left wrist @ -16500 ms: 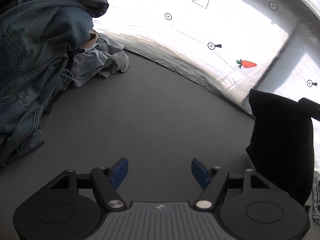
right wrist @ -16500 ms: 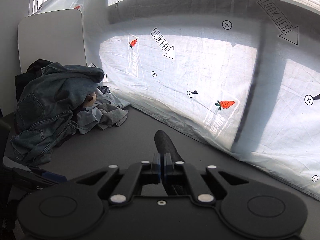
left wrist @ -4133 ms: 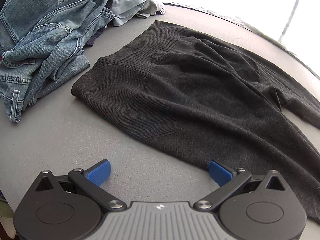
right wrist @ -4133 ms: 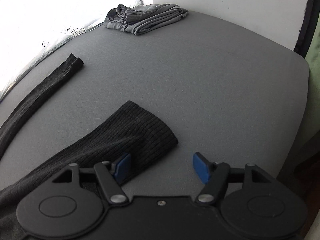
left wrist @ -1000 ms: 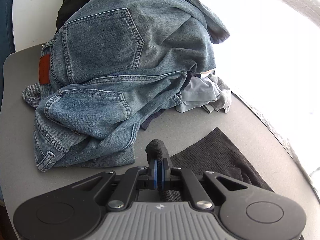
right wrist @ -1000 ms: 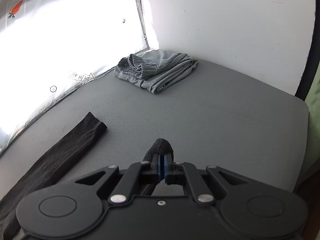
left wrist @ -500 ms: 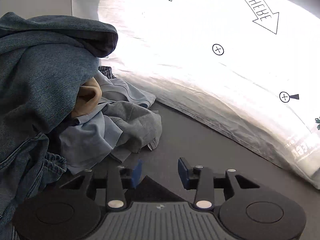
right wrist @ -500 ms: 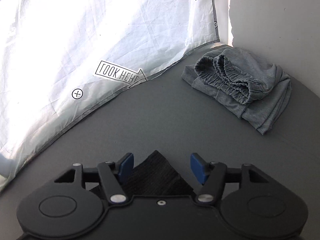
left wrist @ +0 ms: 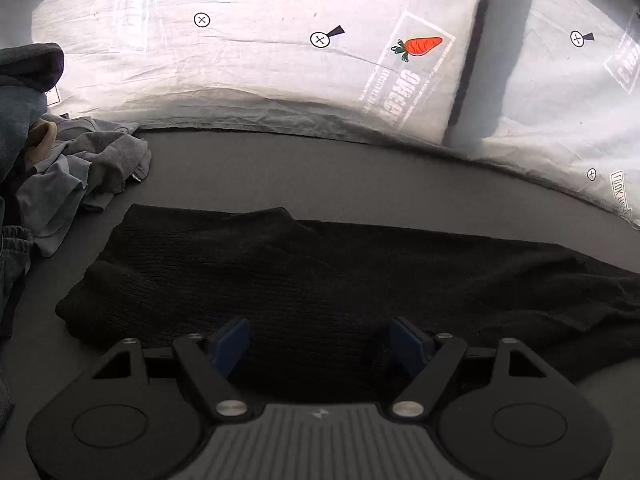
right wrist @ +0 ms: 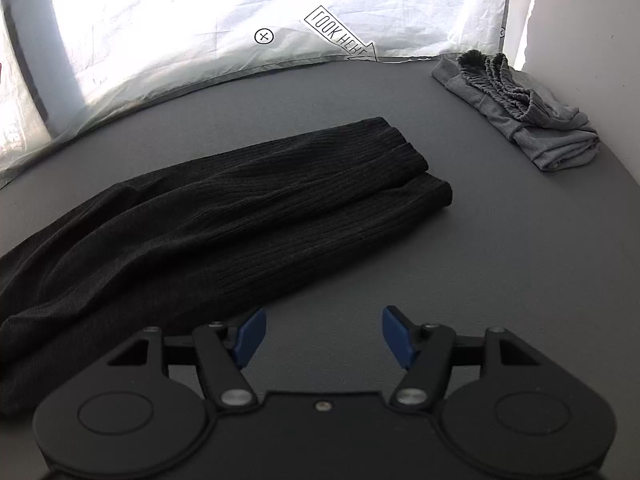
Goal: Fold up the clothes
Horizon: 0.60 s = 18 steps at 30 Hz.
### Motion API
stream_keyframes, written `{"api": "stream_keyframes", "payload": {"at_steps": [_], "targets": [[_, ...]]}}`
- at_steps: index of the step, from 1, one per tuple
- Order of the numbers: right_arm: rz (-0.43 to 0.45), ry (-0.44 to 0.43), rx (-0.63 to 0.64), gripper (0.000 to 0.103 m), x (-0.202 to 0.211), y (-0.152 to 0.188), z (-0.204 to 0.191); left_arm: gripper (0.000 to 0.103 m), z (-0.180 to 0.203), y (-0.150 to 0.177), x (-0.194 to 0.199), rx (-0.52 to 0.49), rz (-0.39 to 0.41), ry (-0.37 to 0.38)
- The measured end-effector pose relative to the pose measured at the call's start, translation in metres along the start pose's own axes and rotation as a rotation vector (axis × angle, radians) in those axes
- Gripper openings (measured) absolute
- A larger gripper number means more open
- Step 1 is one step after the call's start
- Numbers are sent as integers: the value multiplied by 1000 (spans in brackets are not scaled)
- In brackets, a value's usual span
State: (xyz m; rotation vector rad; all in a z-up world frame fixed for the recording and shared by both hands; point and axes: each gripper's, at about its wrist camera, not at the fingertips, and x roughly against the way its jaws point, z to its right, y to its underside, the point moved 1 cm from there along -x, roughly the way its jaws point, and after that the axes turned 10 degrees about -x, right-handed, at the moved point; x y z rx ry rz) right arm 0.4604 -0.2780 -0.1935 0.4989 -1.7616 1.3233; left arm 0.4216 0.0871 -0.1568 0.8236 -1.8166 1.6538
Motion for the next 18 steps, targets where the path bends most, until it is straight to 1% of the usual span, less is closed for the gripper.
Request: {"api": "stream_keyframes", "payload": {"at_steps": [2, 4, 6, 7, 9, 10, 11, 12, 13, 14, 16, 18], "targets": [[9, -30, 47, 71, 6, 7, -14, 79, 19, 1, -3, -77, 7, 18], [15, -101, 69, 72, 13, 9, -26, 79, 32, 0, -5, -152, 23, 28], [20, -175, 90, 72, 21, 11, -39, 79, 34, 0, -4, -180, 42, 21], [9, -245, 89, 70, 25, 12, -44, 80, 31, 0, -3, -176, 48, 16], [-27, -393, 74, 62, 31, 15, -54, 80, 16, 3, -4, -117, 37, -3], [-53, -455, 85, 55, 33, 21, -64, 80, 5, 3, -4, -71, 26, -20], [-76, -493, 109, 47, 35, 26, -74, 80, -9, 5, -5, -15, 16, -43], [-92, -520, 141, 44, 36, 33, -86, 80, -22, 8, -4, 31, 8, -64], [-108, -546, 174, 35, 38, 40, -97, 80, -37, 10, -4, 76, 1, -85], [-124, -574, 207, 29, 39, 48, -110, 80, -54, 13, -3, 120, -7, -110], [-156, -627, 251, 29, 41, 61, -133, 80, -84, 17, -2, 169, -13, -163], [-190, -682, 292, 29, 44, 74, -160, 80, -110, 20, -3, 189, -17, -210]]}}
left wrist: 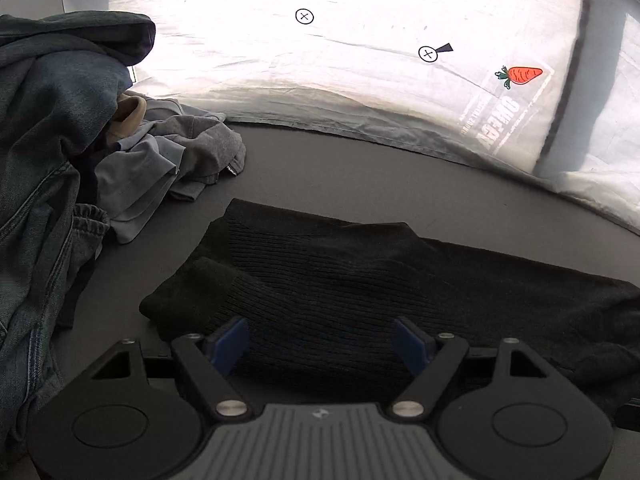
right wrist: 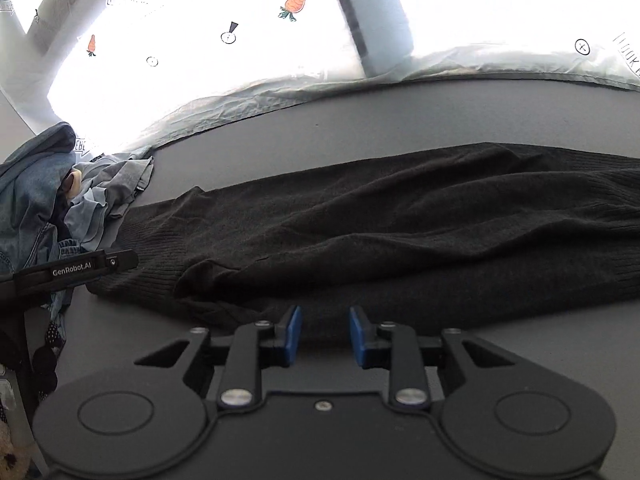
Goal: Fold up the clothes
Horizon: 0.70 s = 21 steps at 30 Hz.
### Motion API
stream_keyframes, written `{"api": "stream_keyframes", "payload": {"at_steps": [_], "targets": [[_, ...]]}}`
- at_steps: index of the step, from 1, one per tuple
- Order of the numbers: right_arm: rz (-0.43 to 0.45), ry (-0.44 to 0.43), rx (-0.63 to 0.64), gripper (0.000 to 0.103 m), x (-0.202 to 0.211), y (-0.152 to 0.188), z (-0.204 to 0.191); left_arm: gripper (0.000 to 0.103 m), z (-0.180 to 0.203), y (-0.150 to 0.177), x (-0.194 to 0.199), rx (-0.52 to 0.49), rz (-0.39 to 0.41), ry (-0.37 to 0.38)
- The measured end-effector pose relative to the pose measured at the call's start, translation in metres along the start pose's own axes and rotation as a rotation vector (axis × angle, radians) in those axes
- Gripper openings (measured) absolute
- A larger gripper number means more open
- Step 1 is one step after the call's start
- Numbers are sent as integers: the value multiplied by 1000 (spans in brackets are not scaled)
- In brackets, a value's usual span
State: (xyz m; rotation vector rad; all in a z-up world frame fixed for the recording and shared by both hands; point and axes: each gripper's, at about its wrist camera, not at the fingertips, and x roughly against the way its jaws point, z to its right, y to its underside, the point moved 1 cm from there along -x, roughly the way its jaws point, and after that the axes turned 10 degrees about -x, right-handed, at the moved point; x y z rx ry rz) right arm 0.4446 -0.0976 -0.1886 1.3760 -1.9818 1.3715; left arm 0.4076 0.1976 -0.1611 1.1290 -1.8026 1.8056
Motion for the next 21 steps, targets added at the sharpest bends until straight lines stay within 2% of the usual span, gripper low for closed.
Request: {"api": "stream_keyframes", "payload": {"at_steps": [3, 5, 10, 13, 18, 21], "targets": [[-35, -52, 32, 31, -23, -2, -27, 80, -37, -4, -13, 17, -2, -67], [-57, -64, 42, 52, -37, -5, -39, 80, -58, -6, -24, 38, -8, -92], [-111, -58, 8, 57, -64, -13, -51, 84, -94, -3, -51, 78, -28, -69], [-136, -50, -23, 60, -73, -14, -52, 84, -107, 1, -60, 119, -19, 5], [-152, -37, 2, 61, -77, -13, -56, 85, -111, 4, -60, 141, 20, 136], [-153, -34, -1, 61, -76, -12, -56, 85, -113, 6, -60, 155, 29, 181]]}}
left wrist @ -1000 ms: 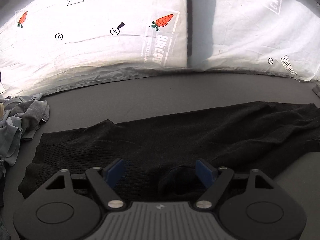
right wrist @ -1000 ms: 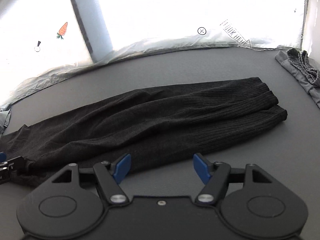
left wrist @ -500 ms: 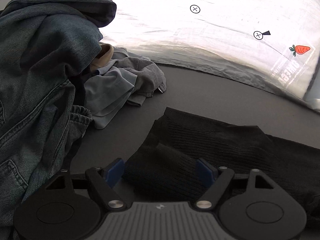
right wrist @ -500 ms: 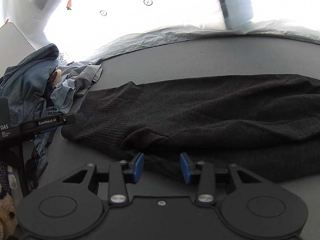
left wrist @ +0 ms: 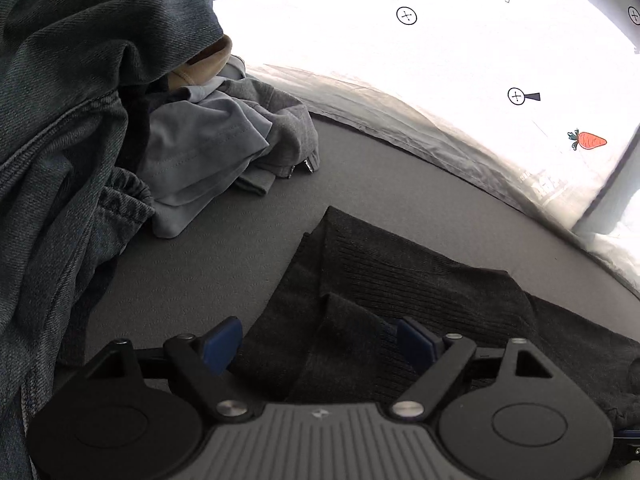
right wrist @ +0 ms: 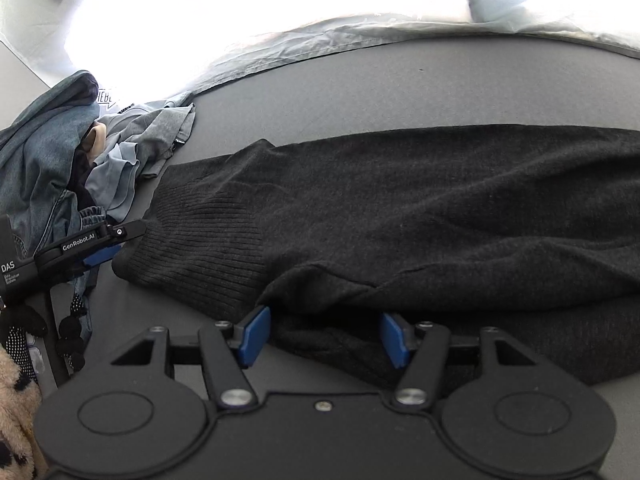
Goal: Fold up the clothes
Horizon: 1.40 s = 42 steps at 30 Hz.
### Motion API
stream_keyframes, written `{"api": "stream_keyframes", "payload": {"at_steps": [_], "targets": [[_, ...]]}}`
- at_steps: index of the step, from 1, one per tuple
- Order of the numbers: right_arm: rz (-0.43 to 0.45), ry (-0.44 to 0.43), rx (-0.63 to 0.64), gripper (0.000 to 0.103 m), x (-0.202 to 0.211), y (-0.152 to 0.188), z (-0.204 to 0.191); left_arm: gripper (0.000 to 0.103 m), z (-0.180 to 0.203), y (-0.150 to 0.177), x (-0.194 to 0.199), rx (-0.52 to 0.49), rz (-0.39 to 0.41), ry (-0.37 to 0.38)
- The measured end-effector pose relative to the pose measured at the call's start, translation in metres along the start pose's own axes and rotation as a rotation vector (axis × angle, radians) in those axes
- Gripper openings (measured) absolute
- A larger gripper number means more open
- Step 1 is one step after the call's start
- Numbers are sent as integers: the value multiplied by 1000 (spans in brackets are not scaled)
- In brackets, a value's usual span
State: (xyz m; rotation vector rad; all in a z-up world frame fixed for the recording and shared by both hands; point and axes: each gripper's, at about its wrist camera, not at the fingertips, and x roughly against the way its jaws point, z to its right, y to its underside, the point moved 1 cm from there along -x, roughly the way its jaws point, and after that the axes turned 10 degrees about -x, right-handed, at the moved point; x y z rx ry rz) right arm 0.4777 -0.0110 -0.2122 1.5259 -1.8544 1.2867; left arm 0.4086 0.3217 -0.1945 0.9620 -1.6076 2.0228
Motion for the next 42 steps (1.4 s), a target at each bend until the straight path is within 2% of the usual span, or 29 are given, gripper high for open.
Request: {"api": "stream_keyframes", "payload": {"at_steps": [3, 7, 10, 13, 16, 20, 26, 35, 37, 39, 40, 42], "targets": [[2, 3, 2, 61, 0, 1, 0, 85, -9, -1, -1, 38, -7, 46], [15, -25, -58, 61, 3, -4, 1, 85, -27, -3, -2, 148, 5, 93], [22, -13, -30, 61, 3, -4, -2, 85, -41, -2, -8, 235, 4, 115], [14, 2, -13, 61, 2, -1, -1, 85, -47, -4, -10, 275, 5, 173], [14, 5, -19, 61, 3, 0, 1, 85, -42, -6, -10, 240, -10, 218], [15, 5, -22, 61, 4, 0, 3, 85, -29, -8, -4, 143, -17, 215], [16, 10, 3, 61, 4, 1, 1, 85, -29, -14, 1, 146, 5, 251], [17, 6, 2, 61, 4, 0, 1, 86, -24, -20, -22, 118, -67, 239], [18, 2, -4, 61, 4, 0, 2, 83, -21, -21, -22, 95, -58, 240], [18, -30, -10, 61, 5, 0, 1, 63, -17, -20, -20, 63, -59, 227], [16, -54, -10, 61, 5, -1, 0, 60, -16, -19, -20, 47, -60, 213], [12, -99, -5, 61, 6, -2, -4, 43, -15, -16, -17, 14, -55, 176]]}}
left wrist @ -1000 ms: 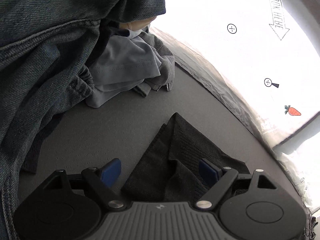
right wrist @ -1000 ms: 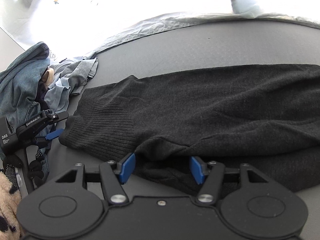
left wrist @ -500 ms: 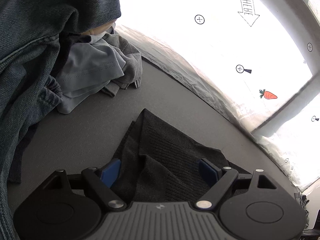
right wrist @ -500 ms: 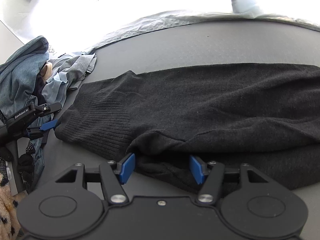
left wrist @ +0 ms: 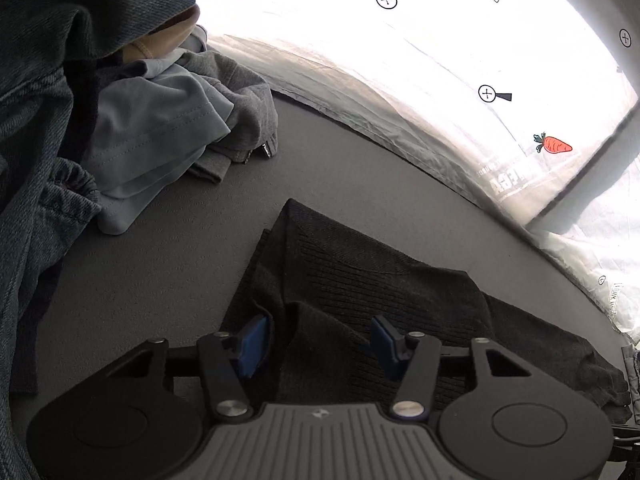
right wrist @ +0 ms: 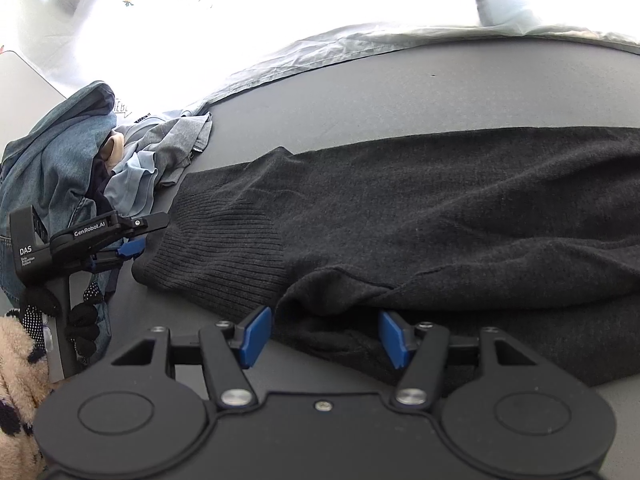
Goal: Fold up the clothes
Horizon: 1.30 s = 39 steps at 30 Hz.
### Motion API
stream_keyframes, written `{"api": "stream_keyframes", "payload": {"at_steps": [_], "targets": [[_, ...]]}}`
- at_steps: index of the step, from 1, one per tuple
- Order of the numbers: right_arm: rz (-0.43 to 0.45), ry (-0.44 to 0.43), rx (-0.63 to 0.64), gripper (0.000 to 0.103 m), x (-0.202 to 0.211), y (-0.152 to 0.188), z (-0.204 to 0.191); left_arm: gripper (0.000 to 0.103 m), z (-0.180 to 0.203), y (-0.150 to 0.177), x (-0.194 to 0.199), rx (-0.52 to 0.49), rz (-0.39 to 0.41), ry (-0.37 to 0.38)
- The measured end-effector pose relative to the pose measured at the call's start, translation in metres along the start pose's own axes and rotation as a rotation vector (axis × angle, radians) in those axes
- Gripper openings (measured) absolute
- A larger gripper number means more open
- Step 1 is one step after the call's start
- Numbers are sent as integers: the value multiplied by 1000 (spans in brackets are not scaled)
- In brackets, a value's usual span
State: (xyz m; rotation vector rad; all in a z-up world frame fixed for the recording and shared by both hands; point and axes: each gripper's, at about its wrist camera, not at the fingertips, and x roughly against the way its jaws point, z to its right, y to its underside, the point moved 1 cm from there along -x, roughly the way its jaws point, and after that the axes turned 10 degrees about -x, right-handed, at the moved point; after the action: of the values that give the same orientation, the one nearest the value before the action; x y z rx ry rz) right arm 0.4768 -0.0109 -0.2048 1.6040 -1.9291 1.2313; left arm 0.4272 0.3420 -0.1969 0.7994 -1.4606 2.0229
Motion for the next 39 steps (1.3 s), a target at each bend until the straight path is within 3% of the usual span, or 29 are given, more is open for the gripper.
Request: {"api": "stream_keyframes", "payload": {"at_steps": [3, 6, 8, 11, 15, 17, 19, 21, 23, 24, 25, 26, 28, 29, 32, 36, 39], "targets": [[-24, 10, 11, 60, -10, -3, -6, 14, -6, 2, 3, 17, 4, -31], [-21, 61, 13, 53, -21, -3, -5, 10, -11, 4, 9, 50, 31, -26], [15, 4, -5, 33, -17, -4, -4, 9, -9, 5, 17, 43, 67, -24], [94, -63, 42, 11, -1, -4, -13, 8, -11, 7, 32, 54, 136, 9], [142, -111, 120, 8, 22, 5, -20, 4, -23, 15, 57, 141, 227, 66], [116, -110, 183, 8, 26, 16, -21, 4, -21, 22, 64, 138, 225, 35], [55, -75, 241, 7, 19, 32, -21, 5, -13, 29, 64, 77, 169, -36], [-8, -42, 273, 7, 8, 47, -20, 9, 2, 35, 56, -18, 69, -144], [-51, -23, 245, 14, 5, 52, -17, 16, 16, 39, 50, -96, 10, -245], [-60, -25, 237, 17, 6, 51, -17, 21, 22, 38, 51, -120, -1, -278], [-66, -28, 234, 31, 11, 49, -16, 26, 29, 37, 53, -135, -4, -303], [-61, -24, 233, 45, 17, 46, -16, 38, 36, 36, 55, -140, 2, -320], [-22, -5, 235, 47, 32, 42, -11, 49, 49, 32, 62, -122, 35, -336], [-1, 7, 235, 47, 41, 39, -7, 54, 56, 30, 66, -106, 52, -333], [78, 81, 165, 47, 65, 31, 19, 88, 80, 24, 68, -35, 84, -284], [217, 223, -48, 46, 100, 20, 78, 90, 128, 25, 44, -30, 33, -157], [331, 304, -262, 44, 127, 13, 131, 90, 171, 29, 25, -167, -30, -147]]}}
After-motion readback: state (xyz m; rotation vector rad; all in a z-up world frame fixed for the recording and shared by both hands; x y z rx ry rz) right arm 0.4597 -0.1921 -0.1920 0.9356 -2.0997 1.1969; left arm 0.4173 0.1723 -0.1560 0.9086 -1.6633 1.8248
